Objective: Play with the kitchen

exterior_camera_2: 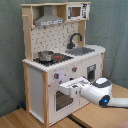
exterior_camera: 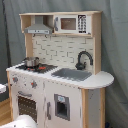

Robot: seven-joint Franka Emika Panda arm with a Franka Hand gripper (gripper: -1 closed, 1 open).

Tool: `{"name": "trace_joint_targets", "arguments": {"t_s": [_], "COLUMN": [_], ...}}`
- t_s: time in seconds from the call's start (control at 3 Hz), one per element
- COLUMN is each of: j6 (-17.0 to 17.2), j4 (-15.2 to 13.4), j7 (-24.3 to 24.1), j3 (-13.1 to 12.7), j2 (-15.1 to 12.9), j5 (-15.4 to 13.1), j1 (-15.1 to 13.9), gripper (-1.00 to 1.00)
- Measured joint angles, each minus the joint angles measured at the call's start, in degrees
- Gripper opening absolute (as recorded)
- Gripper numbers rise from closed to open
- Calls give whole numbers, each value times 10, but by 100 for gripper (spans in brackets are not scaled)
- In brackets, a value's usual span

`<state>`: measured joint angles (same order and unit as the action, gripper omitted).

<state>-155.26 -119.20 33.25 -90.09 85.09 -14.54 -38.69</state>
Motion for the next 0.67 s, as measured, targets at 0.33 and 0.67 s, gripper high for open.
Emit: {"name": "trace_joint_targets", "arguments": {"t_s": [0.33, 0.67], "j6": [22, 21], "j4": [-31, -72], "j7": [0, 5], "j3": [0, 32], "j2": [0, -2], "j5": [0, 1], "j1": [45, 76], "gripper": [100, 100]}}
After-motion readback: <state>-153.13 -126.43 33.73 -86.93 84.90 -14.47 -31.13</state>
